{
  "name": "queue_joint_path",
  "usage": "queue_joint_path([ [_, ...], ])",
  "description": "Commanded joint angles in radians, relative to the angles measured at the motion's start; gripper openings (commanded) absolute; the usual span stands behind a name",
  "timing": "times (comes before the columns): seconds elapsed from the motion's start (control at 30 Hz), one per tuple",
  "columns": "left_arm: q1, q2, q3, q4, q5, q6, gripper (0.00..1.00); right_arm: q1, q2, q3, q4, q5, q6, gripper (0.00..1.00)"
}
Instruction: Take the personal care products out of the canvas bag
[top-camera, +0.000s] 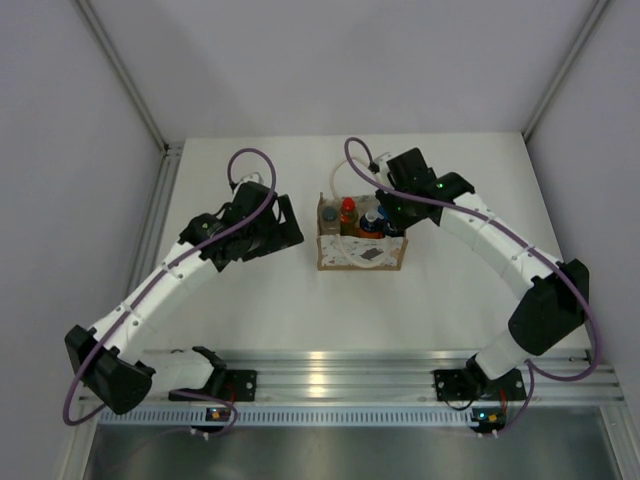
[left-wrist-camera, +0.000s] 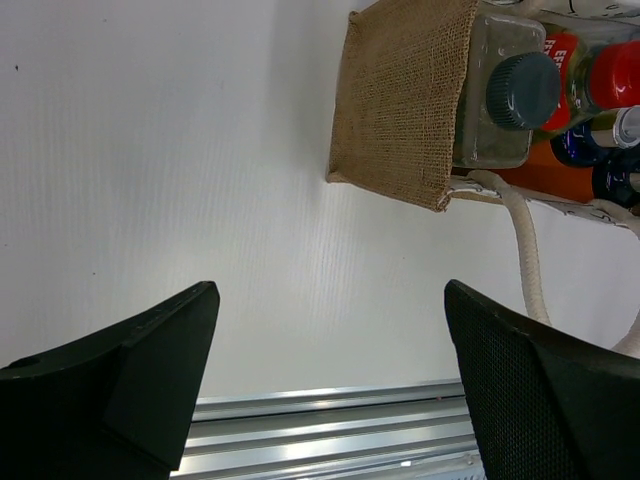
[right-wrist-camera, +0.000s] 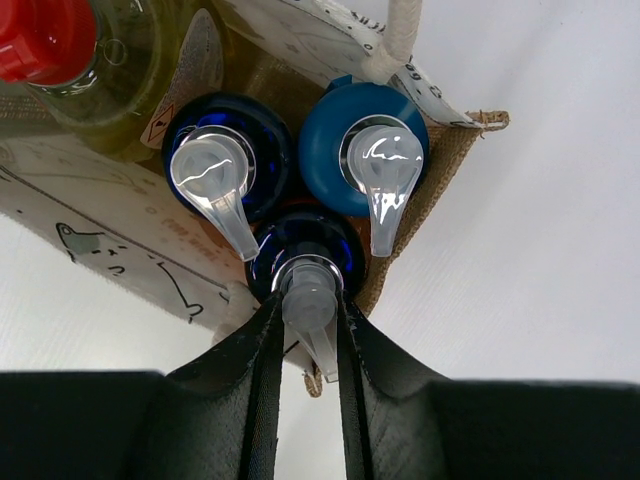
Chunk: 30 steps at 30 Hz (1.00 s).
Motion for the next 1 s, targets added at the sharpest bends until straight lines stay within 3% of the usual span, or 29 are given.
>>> queue_joint_path([
  [0.0, -0.002, -0.039, -0.008, -0.005, -0.025, 0.001, 0.98, 0.002, 0.0, 0.039, 0.011, -0.015, 0.004, 0.0],
  [0.97, -0.002, -0.046, -0.008, -0.04, -0.08, 0.041, 0.98, 0.001, -0.06, 0.481, -0.204, 0.083, 0.067, 0.0],
])
